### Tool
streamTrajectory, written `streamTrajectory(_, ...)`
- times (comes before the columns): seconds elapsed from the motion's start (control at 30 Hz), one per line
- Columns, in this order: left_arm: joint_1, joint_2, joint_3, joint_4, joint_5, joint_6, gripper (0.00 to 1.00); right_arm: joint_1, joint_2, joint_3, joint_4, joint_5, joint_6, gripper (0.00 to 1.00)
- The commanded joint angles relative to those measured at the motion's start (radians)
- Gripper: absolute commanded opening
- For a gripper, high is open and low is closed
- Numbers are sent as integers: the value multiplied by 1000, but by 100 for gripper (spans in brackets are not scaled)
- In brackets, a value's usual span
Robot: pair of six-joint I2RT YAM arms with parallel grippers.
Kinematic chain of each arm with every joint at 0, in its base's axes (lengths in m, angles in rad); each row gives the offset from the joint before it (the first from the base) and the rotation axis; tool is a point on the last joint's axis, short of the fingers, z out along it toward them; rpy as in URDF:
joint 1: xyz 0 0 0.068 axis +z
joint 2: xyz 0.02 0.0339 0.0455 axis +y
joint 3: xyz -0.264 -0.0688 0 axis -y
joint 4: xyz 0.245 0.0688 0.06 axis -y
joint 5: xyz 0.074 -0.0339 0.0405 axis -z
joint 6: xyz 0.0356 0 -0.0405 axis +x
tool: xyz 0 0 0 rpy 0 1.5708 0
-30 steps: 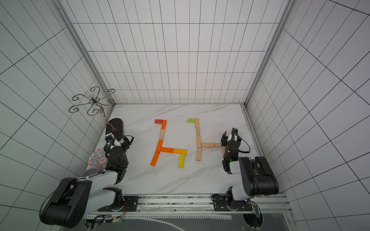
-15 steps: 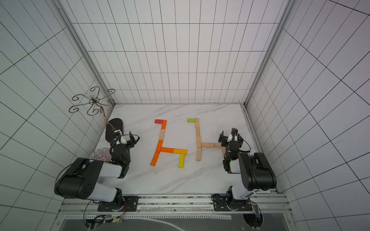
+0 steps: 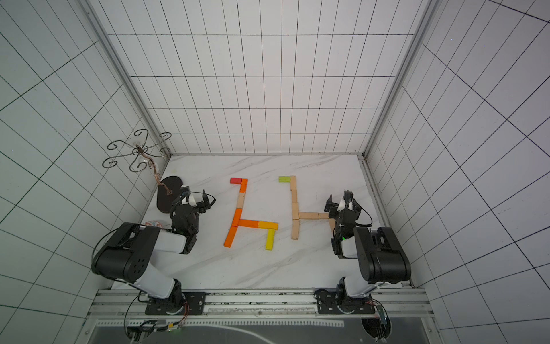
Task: Assemble a giraffe with building blocks
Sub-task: Reset both arms
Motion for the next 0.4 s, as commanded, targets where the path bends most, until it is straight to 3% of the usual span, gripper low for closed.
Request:
streamTrajectory(0.0,3,3,-5,14,12,13,97,-10,0,4,28,-7,3,99)
streamTrajectory(0.37,3,3,-5,14,12,13,97,-10,-2,3,29,-41,-13,99)
